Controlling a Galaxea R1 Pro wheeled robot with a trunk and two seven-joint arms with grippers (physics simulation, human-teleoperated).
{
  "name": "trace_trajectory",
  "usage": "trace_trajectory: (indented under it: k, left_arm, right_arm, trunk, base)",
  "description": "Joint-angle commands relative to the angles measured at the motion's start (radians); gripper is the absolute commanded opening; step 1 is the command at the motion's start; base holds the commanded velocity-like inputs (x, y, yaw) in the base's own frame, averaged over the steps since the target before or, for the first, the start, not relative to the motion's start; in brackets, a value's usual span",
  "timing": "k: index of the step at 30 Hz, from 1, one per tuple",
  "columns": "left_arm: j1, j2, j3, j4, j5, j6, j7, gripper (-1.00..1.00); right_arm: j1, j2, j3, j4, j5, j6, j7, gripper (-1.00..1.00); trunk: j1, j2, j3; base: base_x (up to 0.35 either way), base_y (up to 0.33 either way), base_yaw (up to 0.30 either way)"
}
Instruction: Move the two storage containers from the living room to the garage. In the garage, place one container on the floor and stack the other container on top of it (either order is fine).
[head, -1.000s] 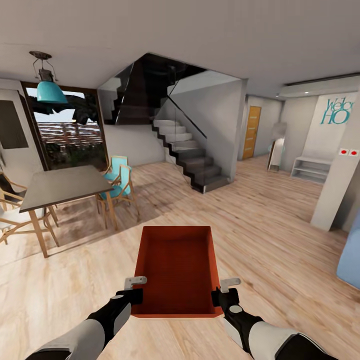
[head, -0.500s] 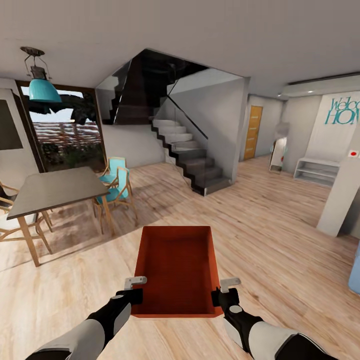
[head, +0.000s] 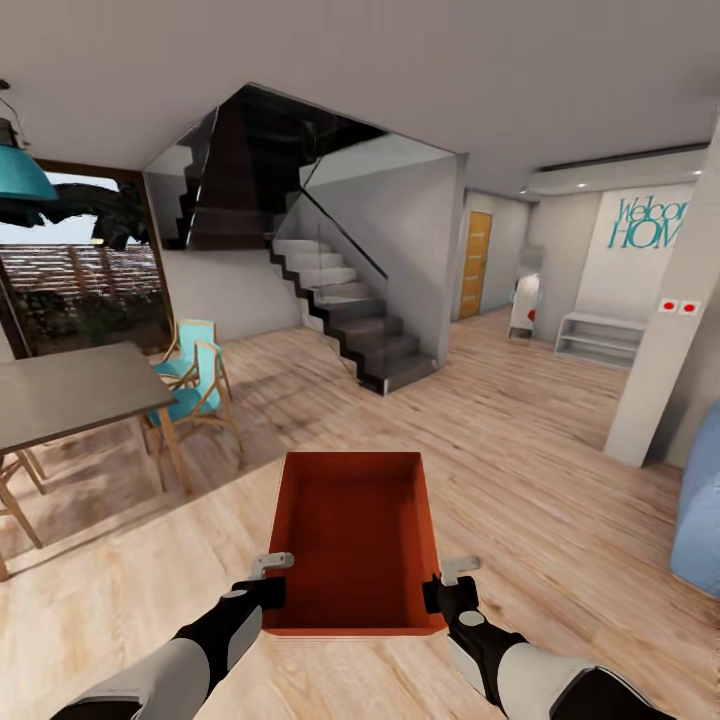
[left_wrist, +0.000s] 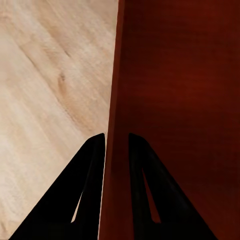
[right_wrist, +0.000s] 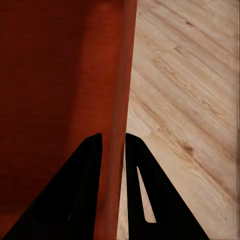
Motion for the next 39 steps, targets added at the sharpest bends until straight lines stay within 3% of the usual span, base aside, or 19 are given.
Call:
trace_trajectory:
  k: [1,39]
  left_arm:
    - [0.001,-0.001,-0.010,-0.002,0.003,0.006,0.008,-1.00]
    - [0.001,-0.001,-0.010,-0.002,0.003,0.006,0.008,-1.00]
  right_arm:
    - [-0.001,0.002,-0.015,-0.013,-0.006,-0.003,-0.005,-1.00]
    - [-0.001,0.002,-0.015,-0.013,-0.007,-0.003,-0.005,-1.00]
  trunk:
    - [0.001,-0.001,-0.001]
    - [0.001,-0.001,-0.001]
  base:
    - [0.321,0.000,-0.230]
    - [0.321,0.000,-0.231]
